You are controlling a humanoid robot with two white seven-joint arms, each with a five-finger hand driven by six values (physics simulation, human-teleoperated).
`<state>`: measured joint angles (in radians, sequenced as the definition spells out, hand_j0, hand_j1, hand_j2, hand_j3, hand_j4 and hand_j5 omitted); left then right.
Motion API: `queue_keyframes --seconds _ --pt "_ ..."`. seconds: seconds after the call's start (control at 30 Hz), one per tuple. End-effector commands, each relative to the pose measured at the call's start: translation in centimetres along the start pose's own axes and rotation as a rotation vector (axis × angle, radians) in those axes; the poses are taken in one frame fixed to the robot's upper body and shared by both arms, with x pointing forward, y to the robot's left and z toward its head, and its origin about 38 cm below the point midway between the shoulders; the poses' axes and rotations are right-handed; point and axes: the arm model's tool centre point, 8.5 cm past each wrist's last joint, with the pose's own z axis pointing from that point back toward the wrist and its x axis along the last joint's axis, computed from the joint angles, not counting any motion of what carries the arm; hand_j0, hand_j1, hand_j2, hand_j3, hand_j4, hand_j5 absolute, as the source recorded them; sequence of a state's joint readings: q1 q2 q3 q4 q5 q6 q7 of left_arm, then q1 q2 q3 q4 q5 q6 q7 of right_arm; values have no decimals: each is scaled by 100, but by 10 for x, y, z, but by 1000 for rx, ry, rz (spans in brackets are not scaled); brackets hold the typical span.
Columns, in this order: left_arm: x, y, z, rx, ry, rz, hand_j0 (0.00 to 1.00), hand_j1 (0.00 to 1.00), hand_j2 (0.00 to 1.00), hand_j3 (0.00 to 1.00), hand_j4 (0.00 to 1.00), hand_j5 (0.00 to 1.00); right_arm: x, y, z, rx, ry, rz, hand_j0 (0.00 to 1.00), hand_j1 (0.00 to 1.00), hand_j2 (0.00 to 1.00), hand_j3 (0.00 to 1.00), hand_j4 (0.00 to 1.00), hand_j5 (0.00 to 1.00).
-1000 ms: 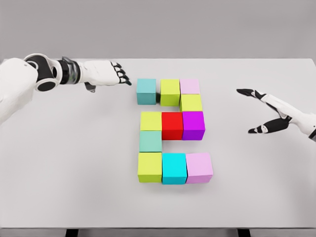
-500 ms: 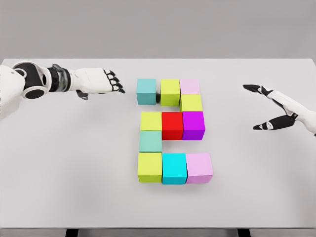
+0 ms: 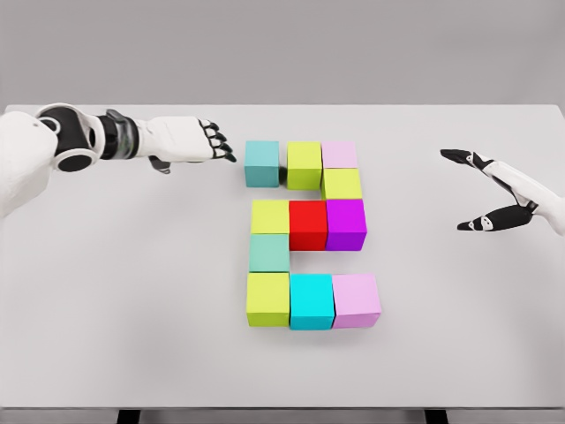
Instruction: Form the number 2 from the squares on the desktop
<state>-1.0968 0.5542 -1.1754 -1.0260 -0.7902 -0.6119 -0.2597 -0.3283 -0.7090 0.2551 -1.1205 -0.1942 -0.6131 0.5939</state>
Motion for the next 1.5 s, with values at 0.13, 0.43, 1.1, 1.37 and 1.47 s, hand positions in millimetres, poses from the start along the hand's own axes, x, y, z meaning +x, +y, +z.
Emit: queue_keyframes --seconds 0.13,0.43,1.1,1.37,1.47 --pt "4 6 -7 15 -12 0 100 100 100 100 100 100 0 -1 0 -5 -2 -5 100 100 100 100 100 100" --pt "5 9 -8 19 -16 -3 100 100 100 100 100 100 0 -1 1 -5 -1 -4 100 100 100 100 100 100" --pt "-26 7 27 65 84 42 100 100 100 100 100 100 0 -1 1 -5 -1 -4 100 100 100 100 100 100" --pt "-73 -46 121 51 290 141 100 100 100 100 100 100 0 -1 1 -5 -1 -4 100 100 100 100 100 100" --pt "-75 -58 134 44 314 164 100 100 100 100 100 100 0 -1 1 -5 -1 -4 100 100 100 100 100 100"
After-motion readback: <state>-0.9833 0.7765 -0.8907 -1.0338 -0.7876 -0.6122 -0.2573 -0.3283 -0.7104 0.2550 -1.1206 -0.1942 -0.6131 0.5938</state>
